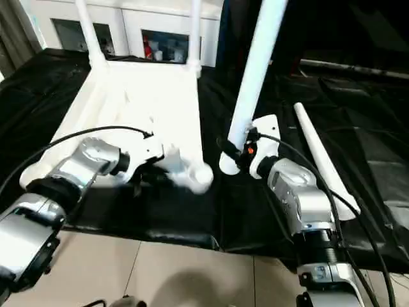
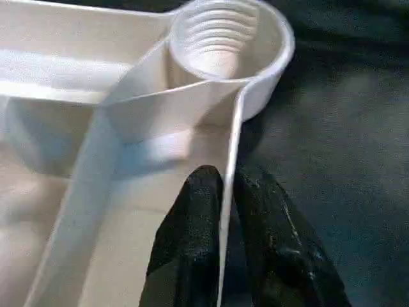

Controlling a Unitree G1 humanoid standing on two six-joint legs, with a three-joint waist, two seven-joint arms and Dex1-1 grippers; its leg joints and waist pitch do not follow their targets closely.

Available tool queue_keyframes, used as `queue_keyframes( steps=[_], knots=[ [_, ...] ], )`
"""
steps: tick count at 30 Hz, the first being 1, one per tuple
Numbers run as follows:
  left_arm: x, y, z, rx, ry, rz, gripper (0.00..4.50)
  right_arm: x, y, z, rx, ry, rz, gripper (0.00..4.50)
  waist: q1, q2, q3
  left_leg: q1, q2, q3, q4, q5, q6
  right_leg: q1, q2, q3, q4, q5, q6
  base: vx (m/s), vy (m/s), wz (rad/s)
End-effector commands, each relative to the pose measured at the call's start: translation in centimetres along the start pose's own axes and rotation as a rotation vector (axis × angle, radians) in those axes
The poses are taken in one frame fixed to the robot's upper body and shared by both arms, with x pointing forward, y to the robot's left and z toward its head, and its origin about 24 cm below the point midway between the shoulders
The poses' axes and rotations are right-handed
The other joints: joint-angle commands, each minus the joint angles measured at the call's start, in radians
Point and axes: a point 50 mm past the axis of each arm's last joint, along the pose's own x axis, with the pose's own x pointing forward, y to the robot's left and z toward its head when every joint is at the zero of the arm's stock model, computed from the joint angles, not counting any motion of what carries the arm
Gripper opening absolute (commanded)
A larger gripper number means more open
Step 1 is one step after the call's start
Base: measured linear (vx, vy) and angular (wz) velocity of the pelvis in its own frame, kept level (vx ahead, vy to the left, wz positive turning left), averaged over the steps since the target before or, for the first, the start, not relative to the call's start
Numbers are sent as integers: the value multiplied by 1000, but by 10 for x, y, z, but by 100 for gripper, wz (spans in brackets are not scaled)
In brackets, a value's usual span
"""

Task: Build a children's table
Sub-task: Pick table leg

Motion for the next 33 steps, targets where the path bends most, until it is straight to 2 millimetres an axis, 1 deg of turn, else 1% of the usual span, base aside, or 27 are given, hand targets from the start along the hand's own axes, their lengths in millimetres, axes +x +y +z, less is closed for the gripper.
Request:
queue_keyframes(
  steps=[1, 2, 3, 4, 5, 6, 7, 8, 9, 10, 12, 13, 14, 15, 17, 18, 19, 20, 21, 22, 23, 24, 25, 26, 28, 30, 33],
  knots=[
    [6, -10, 3, 17, 5, -108, 38, -3, 1, 3, -21, -5, 11, 191, 4, 18, -87, 27, 25, -16, -66, -174, 0, 59, -58, 42, -55, 14, -293, 0, 0, 0],
    [6, -11, 2, 20, 8, -116, 34, -3, 1, 3, -21, -5, 12, 191, 3, 15, -86, 26, 25, -14, -67, -179, 2, 58, -56, 42, -56, 13, -293, 0, 0, 0],
    [6, -11, 2, 20, 8, -116, 29, -3, 1, 3, -21, -5, 12, 191, 4, 16, -85, 27, 24, -14, -66, -188, 1, 58, -56, 42, -61, -6, -290, 0, 0, 0],
    [9, -13, 2, 19, 11, -114, 11, -3, 2, 3, -25, -2, 15, 191, 5, 17, -85, 28, 26, -14, -68, -202, -6, 58, -57, 42, -61, -27, -286, 0, 0, 0],
    [13, -15, 4, 15, 3, -96, 4, -3, 3, 2, -27, 0, 18, 191, 6, 19, -82, 29, 25, -15, -69, -213, -8, 56, -57, 42, -64, -43, -283, 0, 0, 0],
    [19, -15, 8, -7, -15, -37, 1, -3, 4, 1, -29, 2, 23, 191, 5, 18, -81, 31, 26, -14, -70, -234, -14, 54, -56, 42, -68, -76, -275, 0, 0, 0],
    [21, -14, 10, -23, -24, -6, 1, -3, 5, 1, -30, 3, 25, 191, 5, 18, -81, 33, 29, -15, -71, -244, -18, 55, -58, 43, -68, -88, -275, 0, 0, 0],
    [23, -13, 12, -28, -32, 26, 1, -2, 5, 1, -31, 4, 26, 191, 6, 18, -79, 34, 27, -14, -70, -259, -21, 52, -57, 43, -73, -118, -270, 0, 0, 0],
    [24, -12, 12, -35, -31, 54, 0, -2, 6, 0, -32, 5, 28, 191, 6, 17, -79, 33, 26, -15, -71, -263, -22, 53, -57, 43, -77, -151, -257, 0, 0, 0],
    [26, -9, 11, -46, -14, 124, 0, -2, 7, 0, -30, 4, 30, 191, 6, 18, -79, 28, 25, -18, -72, -259, -24, 56, -58, 42, -78, -170, -241, 0, 0, 0],
    [26, -7, 10, -63, -6, 164, 0, -1, 8, 0, -24, 1, 32, 191, 3, 15, -79, 26, 24, -19, -73, -259, -26, 56, -56, 41, -81, -192, -220, 0, 0, 0],
    [26, -5, 10, -81, -3, 204, 0, -1, 9, 1, -17, -2, 34, 191, 0, 14, -78, 23, 22, -21, -74, -255, -25, 58, -56, 40, -83, -199, -214, 0, 0, 0],
    [26, -4, 9, -87, -2, 215, 0, -1, 9, 1, -15, -4, 35, 191, -7, 13, -77, 22, 19, -21, -74, -260, -23, 56, -54, 39, -87, -230, -202, 0, 0, 0],
    [25, -1, 7, -95, 12, 267, 0, -2, 10, 1, -10, -7, 36, 191, -9, 12, -77, 21, 18, -21, -74, -261, -22, 56, -54, 39, -89, -241, -198, 0, 0, 0],
    [24, -3, 5, -82, 10, 276, 0, -2, 10, 1, -7, -6, 39, 191, -17, 12, -77, 17, 18, -24, -75, -257, -20, 57, -53, 37, -92, -263, -185, 0, 0, 0],
    [24, -3, 5, -82, 10, 276, 0, -2, 10, 1, -7, -6, 39, 191, -18, 12, -77, 17, 17, -24, -74, -258, -19, 56, -53, 37, -93, -265, -184, 0, 0, 0],
    [24, -7, 5, -58, -7, 250, 0, -2, 11, 1, -7, -4, 41, 191, -19, 10, -77, 19, 19, -24, -74, -259, -17, 54, -54, 38, -94, -266, -187, 0, 0, 0],
    [24, -7, 5, -55, -8, 248, 0, -2, 11, 1, -7, -4, 41, 191, -21, 11, -78, 18, 19, -24, -74, -256, -15, 54, -54, 38, -93, -259, -190, 0, 0, 0],
    [24, -12, 6, -9, -24, 213, 0, -3, 10, 0, -7, -2, 41, 191, -21, 11, -79, 19, 21, -25, -74, -250, -13, 52, -54, 38, -90, -243, -196, 0, 0, 0],
    [24, -13, 6, -6, -31, 205, 0, -3, 10, 0, -7, -1, 41, 191, -25, 11, -79, 19, 21, -22, -74, -244, -9, 50, -50, 39, -89, -223, -201, 0, 0, 0],
    [24, -13, 6, -4, -36, 198, 0, -3, 10, 0, -7, -1, 41, 191, -23, 13, -80, 22, 21, -22, -73, -243, -8, 48, -51, 39, -88, -215, -206, 0, 0, 0],
    [24, -14, 6, -3, -43, 190, 46, -3, 10, 0, -7, 0, 41, 191, -24, 16, -80, 22, 22, -21, -73, -237, -7, 48, -50, 40, -85, -189, -216, 0, 0, 0],
    [23, -14, 7, -9, -52, 192, 57, -3, 10, 0, -7, 1, 41, 191, -23, 15, -81, 23, 23, -20, -73, -233, -7, 48, -49, 40, -83, -166, -223, 0, 0, 0],
    [22, -13, 7, -21, -54, 198, 57, -3, 10, 0, -7, 2, 42, 191, -23, 12, -81, 22, 23, -20, -74, -232, -6, 49, -48, 40, -81, -159, -225, 0, 0, 0],
    [20, -10, 7, -13, -54, 235, 63, -3, 10, 0, -8, 4, 46, 191, -20, 13, -81, 23, 22, -18, -73, -227, -4, 49, -50, 40, -81, -147, -230, 0, 0, 0],
    [17, -7, 8, -15, -57, 253, 69, -2, 11, 0, -6, 4, 51, 191, -19, 12, -80, 23, 21, -17, -73, -227, -2, 49, -50, 41, -82, -149, -227, 0, 0, 0],
    [13, -4, 9, -20, -70, 264, 69, -3, 11, 0, -8, 6, 55, 191, -18, 12, -78, 24, 21, -17, -74, -245, -8, 48, -52, 41, -87, -191, -216, 0, 0, 0]
  ],
)
